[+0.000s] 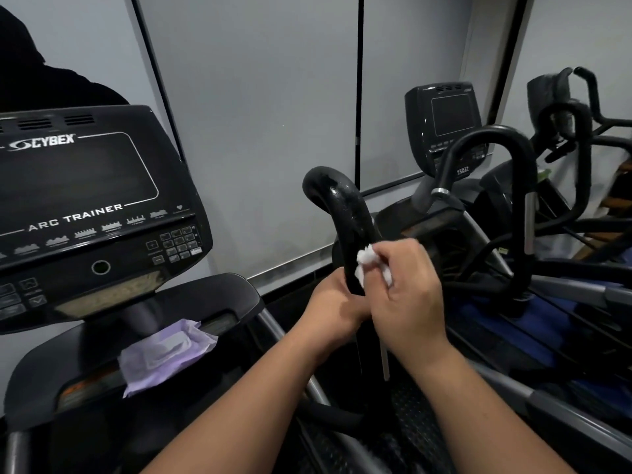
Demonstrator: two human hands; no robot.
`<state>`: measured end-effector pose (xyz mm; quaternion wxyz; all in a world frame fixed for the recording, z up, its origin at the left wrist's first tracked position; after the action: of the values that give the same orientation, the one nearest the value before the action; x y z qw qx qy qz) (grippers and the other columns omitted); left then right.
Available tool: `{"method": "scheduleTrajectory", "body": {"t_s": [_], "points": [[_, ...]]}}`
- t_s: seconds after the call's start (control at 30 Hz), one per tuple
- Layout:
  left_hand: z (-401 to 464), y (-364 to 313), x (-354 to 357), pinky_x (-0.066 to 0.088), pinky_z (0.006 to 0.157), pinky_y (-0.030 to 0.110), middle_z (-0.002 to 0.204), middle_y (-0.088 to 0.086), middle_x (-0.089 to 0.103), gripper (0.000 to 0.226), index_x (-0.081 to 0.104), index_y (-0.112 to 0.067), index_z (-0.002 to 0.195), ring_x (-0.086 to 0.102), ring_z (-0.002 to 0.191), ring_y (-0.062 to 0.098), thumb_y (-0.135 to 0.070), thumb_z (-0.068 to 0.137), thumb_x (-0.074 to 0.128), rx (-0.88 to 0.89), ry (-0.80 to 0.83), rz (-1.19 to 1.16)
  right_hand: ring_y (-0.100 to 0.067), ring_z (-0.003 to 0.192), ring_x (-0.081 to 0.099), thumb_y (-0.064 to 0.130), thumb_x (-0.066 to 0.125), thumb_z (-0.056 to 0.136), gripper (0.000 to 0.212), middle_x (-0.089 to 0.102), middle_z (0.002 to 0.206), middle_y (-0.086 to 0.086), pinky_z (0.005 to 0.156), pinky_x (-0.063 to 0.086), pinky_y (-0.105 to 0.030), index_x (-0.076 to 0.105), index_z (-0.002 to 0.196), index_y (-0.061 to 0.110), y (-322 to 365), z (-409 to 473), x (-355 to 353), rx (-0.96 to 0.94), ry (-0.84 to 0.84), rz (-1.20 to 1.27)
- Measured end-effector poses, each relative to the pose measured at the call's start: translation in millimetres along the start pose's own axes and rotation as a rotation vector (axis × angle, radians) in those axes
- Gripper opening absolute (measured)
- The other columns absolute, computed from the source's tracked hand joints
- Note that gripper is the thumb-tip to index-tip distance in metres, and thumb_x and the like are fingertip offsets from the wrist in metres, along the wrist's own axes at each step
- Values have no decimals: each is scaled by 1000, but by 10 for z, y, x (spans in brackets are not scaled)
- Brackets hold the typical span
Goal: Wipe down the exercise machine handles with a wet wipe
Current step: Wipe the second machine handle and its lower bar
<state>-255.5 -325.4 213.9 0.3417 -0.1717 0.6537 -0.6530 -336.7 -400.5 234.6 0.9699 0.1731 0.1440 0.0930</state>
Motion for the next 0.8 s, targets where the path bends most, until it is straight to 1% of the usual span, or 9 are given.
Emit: {"method": "scheduleTrajectory", "body": {"t_s": [0.17, 0.27, 0.33, 0.43, 0.47, 0.53, 0.63, 0.7, 0.8], "points": [[0, -14, 38, 50, 63, 25, 81, 9, 74, 12, 69, -11, 85, 62, 67, 2, -12, 77, 77, 38, -2, 89, -26, 78, 56, 6, 67, 92, 2, 59, 86, -7, 70, 48, -42, 65, 93, 5, 34, 255, 21, -17, -51, 37], [-13, 38, 86, 44, 54, 10, 65, -8, 68, 13, 64, -22, 76, 58, 57, -8, -21, 87, 72, 27, -7, 34, -25, 78, 57, 6, 68, 90, 7, 59, 86, -8, 69, 48, -40, 65, 91, 0, -56, -123, -52, 31, -32, 62], [-12, 46, 114, 43, 52, 8, 60, -13, 64, 18, 62, -24, 73, 56, 54, -9, -22, 90, 70, 26, -10, 46, -24, 77, 56, 3, 68, 88, 6, 59, 86, -8, 68, 47, -40, 65, 91, -1, -73, -214, -86, 37, -18, 61], [2, 49, 163, 50, 61, 24, 71, 0, 72, 10, 68, -15, 80, 61, 66, 0, -11, 78, 77, 50, -26, 52, -27, 78, 58, 3, 65, 92, 4, 61, 87, -9, 72, 48, -40, 65, 91, 0, -63, 93, -100, 34, -66, 84], [-10, 34, 178, 51, 64, 32, 77, 8, 74, 15, 69, -11, 84, 62, 70, 5, -14, 74, 79, 67, -34, 64, -28, 79, 59, 5, 64, 94, 6, 61, 88, -10, 73, 49, -41, 65, 93, 0, -57, 220, -107, 33, -88, 95], [-54, 12, 216, 51, 67, 36, 84, 15, 73, 22, 68, -8, 88, 61, 73, 9, -16, 71, 80, 77, -46, 60, -29, 80, 59, 7, 64, 96, 8, 61, 88, -10, 72, 49, -44, 65, 93, 0, -78, 313, -118, 28, -98, 113], [-92, 92, 257, 50, 63, 25, 77, 4, 74, 12, 68, -19, 82, 61, 67, 1, -14, 78, 78, 60, -31, 96, -28, 75, 56, 9, 63, 96, 14, 58, 84, -9, 66, 47, -44, 63, 88, -2, -132, -10, -182, 45, -68, 130], [-137, 106, 289, 46, 57, 14, 65, -9, 68, 22, 66, -29, 72, 57, 59, -6, -12, 84, 75, 49, -12, 90, -25, 72, 55, 11, 61, 93, 16, 58, 81, -8, 63, 47, -42, 62, 85, -3, -134, -250, -245, 45, -43, 139], [-163, 128, 357, 49, 58, 20, 67, -9, 69, 25, 67, -32, 72, 58, 62, -4, -11, 80, 77, 65, -36, 99, -25, 71, 53, 6, 60, 88, 10, 56, 80, -10, 63, 46, -42, 61, 83, -2, -141, -193, -304, 15, -43, 135]]}}
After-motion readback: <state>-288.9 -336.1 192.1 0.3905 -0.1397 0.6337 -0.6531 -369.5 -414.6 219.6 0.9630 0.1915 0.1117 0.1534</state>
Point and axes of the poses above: each hand's wrist, its own z-axis towards the middle knuckle, its own x-axis out of the palm, y = z × x, the point moved 4 cm from there along z, towards the middle knuckle
